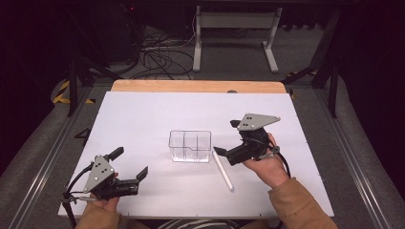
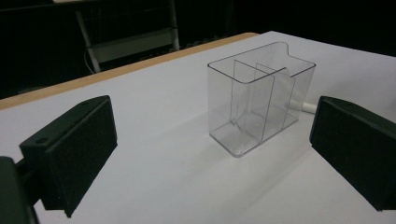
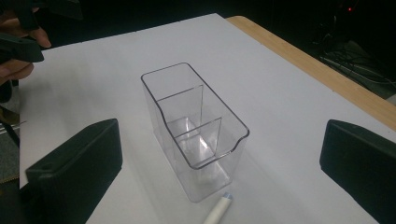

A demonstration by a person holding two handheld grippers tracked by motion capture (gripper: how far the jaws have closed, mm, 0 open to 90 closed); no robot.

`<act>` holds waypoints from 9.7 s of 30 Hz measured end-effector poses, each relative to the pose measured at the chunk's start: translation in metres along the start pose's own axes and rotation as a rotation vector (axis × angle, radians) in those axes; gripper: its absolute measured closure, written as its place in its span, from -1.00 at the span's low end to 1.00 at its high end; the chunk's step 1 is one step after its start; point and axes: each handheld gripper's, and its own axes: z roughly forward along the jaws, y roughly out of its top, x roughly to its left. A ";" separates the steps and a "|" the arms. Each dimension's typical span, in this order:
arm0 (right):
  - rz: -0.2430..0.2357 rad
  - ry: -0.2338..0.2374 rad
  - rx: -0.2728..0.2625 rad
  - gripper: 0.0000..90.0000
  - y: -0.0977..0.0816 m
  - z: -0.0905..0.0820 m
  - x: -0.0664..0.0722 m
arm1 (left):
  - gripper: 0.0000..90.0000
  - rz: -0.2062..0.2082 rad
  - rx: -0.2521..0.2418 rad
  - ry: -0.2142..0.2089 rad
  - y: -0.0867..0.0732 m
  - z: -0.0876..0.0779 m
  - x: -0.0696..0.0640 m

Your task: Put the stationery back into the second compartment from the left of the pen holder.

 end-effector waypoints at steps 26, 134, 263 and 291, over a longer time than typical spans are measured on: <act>0.114 -0.109 0.015 -1.00 -0.030 -0.015 -0.002 | -0.97 0.002 0.000 -0.002 0.000 0.001 -0.001; 0.404 -0.337 0.688 0.75 -0.054 0.098 0.030 | -0.97 0.004 0.004 -0.004 -0.001 0.001 -0.001; 0.090 0.003 -0.301 0.75 0.024 0.058 0.029 | -0.97 0.003 0.002 -0.008 -0.001 0.001 0.000; 0.087 0.007 -0.299 0.75 0.027 0.102 0.029 | -0.97 0.001 -0.001 -0.010 -0.001 0.001 0.000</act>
